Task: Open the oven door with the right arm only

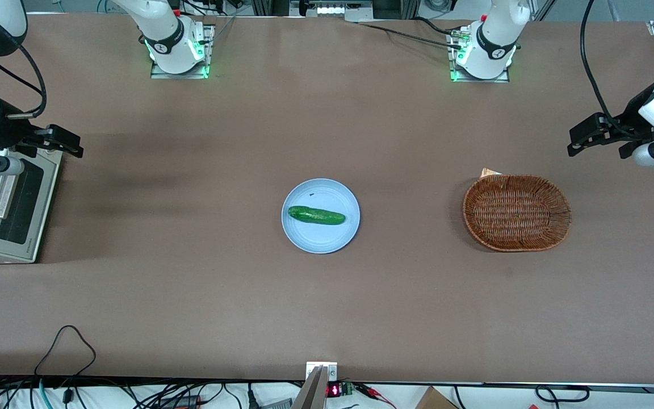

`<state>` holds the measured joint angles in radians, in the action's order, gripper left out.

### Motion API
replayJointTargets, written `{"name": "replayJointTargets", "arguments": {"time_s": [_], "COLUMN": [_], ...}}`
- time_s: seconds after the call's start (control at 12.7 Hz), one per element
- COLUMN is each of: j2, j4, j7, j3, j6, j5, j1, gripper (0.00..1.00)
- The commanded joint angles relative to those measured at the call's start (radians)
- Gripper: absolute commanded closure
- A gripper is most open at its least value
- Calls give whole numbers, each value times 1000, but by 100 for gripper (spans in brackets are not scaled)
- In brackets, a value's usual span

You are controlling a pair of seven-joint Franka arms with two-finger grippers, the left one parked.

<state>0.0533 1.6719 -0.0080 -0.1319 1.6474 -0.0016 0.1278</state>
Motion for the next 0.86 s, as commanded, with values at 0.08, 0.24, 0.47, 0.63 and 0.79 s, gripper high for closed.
{"name": "replayJointTargets", "arguments": {"time_s": [0.08, 0.24, 0.47, 0.63, 0.79], "j2": [19, 19, 19, 17, 8], "j4": [-35, -35, -35, -37, -37], "j7": [-12, -10, -6, -9, 20], "j3": [0, 0, 0, 0, -2], "j6": [-8, -9, -6, -9, -11], "j5": [20, 22, 20, 22, 22], "j1": [-7, -10, -10, -10, -19], "gripper": [0, 0, 0, 0, 0]}}
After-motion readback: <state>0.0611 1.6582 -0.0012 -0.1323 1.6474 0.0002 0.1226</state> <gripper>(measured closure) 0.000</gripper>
